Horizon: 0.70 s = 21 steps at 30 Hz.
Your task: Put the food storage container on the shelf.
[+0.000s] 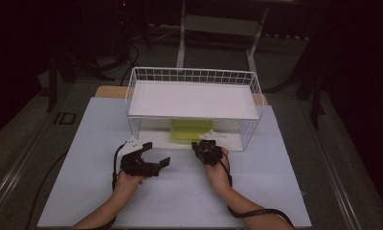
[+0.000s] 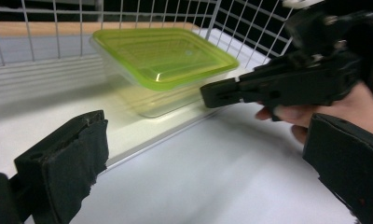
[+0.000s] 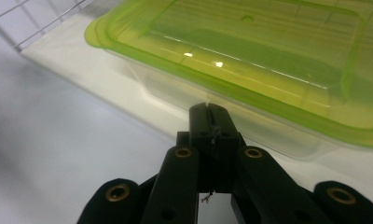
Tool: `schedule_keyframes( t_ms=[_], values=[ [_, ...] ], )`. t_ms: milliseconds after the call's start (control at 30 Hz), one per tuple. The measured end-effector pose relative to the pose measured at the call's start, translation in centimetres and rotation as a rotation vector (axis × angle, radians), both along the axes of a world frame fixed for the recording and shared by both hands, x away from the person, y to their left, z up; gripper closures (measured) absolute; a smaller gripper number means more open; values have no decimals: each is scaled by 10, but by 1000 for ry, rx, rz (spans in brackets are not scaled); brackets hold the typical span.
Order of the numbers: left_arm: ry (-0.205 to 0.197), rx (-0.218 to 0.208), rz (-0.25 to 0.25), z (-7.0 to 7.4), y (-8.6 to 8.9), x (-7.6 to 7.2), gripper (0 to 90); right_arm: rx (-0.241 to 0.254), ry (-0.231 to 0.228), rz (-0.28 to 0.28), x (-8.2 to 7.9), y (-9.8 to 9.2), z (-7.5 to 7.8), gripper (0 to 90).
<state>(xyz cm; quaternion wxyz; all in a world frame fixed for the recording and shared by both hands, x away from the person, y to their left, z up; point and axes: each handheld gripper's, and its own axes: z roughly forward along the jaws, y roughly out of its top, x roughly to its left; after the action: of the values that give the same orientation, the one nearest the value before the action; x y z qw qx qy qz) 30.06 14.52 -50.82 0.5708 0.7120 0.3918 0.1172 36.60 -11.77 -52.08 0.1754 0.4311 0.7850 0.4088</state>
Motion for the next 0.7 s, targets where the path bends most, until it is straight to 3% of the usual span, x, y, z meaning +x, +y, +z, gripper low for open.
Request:
schedule_keyframes(
  t_ms=[200,300,700],
  values=[
    [-8,16,2,0,1,-1,8,16,7,-19,13,2,0,897],
    [-8,17,0,-1,1,-1,8,2,-15,-18,17,6,1,896],
    [-18,33,-7,-2,1,-1,8,6,-31,-52,29,10,-1,886]
  ],
)
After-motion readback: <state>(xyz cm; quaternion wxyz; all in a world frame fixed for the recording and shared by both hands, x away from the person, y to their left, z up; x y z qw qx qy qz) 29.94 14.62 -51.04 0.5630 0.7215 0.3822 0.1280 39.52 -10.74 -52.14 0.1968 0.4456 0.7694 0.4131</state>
